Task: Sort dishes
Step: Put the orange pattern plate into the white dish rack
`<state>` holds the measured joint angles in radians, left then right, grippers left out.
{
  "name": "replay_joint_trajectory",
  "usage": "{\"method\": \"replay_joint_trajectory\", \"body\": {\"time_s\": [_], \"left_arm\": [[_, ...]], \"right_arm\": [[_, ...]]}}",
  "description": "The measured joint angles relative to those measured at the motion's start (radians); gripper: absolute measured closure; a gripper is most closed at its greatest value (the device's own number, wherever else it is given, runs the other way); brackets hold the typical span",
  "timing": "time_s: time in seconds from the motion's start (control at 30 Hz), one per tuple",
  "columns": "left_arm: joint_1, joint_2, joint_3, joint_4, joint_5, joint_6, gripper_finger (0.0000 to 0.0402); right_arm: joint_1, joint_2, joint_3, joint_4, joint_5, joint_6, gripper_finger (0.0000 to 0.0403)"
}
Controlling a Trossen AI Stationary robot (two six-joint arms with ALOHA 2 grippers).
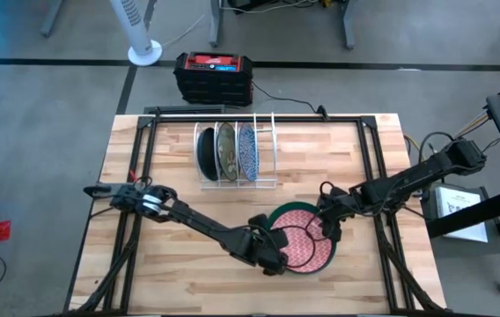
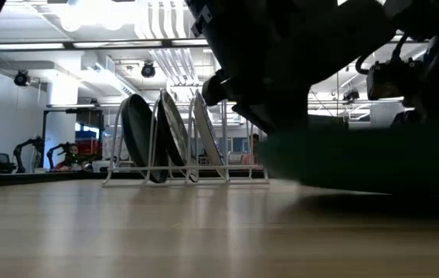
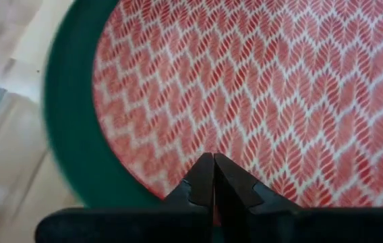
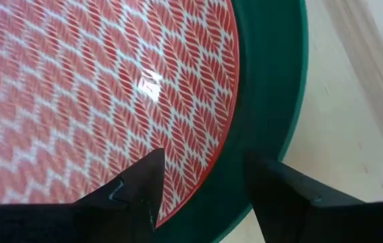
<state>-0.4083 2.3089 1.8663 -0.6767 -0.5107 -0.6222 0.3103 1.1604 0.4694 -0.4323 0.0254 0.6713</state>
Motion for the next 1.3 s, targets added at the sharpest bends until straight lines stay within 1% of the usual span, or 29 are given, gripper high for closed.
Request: {"method": "replay_joint_trajectory", "body": {"time_s": [0.23, 0.4, 0.53, 0.7, 0.87, 1.0, 1.13, 1.3], "left_arm": [[-0.007, -0.001, -0.056, 0.095, 0.02, -0.079, 0.0401], [-0.009, -0.001, -0.095, 0.131, 0.023, -0.13, 0.0401], [-0.01, -0.002, -0.125, 0.173, 0.019, -0.147, 0.0401], [-0.011, -0.004, -0.135, 0.182, 0.002, -0.154, 0.0401], [-0.011, -0.004, -0.14, 0.179, -0.006, -0.146, 0.0401], [-0.012, 0.004, -0.143, 0.18, -0.032, -0.146, 0.0401], [-0.012, 0.034, -0.142, 0.215, -0.051, -0.146, 0.0401], [-0.012, 0.063, -0.142, 0.256, -0.075, -0.151, 0.0401]], "right_arm": [[0.0, 0.025, 0.001, 0.017, -0.005, -0.016, 0.0208], [0.0, 0.027, -0.001, 0.056, -0.056, -0.03, 0.0206], [0.0, 0.027, -0.003, 0.068, -0.067, -0.035, 0.0208], [-0.001, 0.029, -0.009, 0.082, -0.07, -0.035, 0.0206], [-0.001, 0.036, -0.021, 0.135, -0.081, -0.035, 0.021], [-0.001, 0.037, -0.022, 0.16, -0.106, -0.035, 0.0211], [-0.001, 0.068, -0.022, 0.181, -0.113, -0.032, 0.0212], [-0.001, 0.146, -0.021, 0.238, -0.11, -0.029, 0.0212]]}}
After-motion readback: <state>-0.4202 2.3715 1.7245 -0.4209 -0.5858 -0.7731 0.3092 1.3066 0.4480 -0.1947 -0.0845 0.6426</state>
